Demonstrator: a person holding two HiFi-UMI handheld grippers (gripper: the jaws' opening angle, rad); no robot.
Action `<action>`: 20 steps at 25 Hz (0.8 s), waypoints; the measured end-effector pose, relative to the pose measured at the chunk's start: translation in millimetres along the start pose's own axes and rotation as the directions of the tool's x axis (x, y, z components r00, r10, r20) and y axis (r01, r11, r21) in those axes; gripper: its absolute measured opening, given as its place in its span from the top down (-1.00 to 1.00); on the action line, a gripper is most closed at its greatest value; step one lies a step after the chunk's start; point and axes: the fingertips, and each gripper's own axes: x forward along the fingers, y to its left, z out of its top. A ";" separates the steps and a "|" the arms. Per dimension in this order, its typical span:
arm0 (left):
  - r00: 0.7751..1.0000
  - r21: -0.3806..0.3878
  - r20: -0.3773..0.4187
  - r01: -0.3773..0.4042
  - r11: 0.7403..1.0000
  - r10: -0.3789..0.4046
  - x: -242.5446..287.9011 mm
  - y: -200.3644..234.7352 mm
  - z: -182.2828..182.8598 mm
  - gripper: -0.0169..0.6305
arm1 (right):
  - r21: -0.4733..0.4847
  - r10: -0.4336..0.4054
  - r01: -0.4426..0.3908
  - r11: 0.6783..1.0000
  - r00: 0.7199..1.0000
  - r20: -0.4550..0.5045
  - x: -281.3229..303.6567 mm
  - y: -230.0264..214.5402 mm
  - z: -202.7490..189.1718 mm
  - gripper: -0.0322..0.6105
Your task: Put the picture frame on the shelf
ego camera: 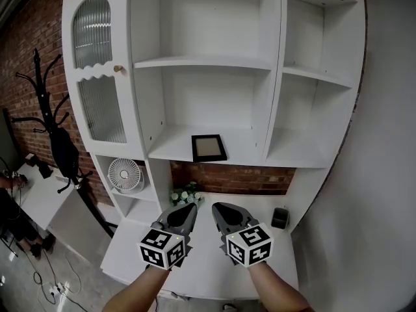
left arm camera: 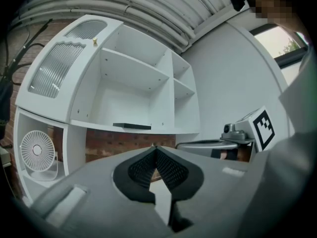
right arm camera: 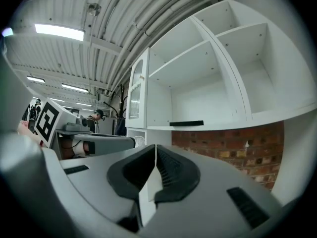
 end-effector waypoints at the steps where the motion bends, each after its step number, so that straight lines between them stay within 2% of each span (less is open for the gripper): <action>1: 1.000 -0.003 -0.006 0.004 1.000 -0.004 -4.6 -2.6 -6.5 0.92 | 0.001 0.005 -0.005 1.000 1.000 -0.007 -2.0 4.2 -5.7 0.83; 7: 1.000 -0.027 -0.025 0.008 1.000 -0.009 -34.1 -17.5 -37.3 0.92 | 0.015 0.026 -0.025 1.000 0.999 -0.035 -15.0 26.7 -30.1 0.83; 20: 1.000 -0.083 -0.023 0.007 0.997 -0.009 -86.3 -36.9 -70.2 0.92 | 0.020 0.058 -0.057 0.998 0.997 -0.041 -50.4 69.7 -61.1 0.83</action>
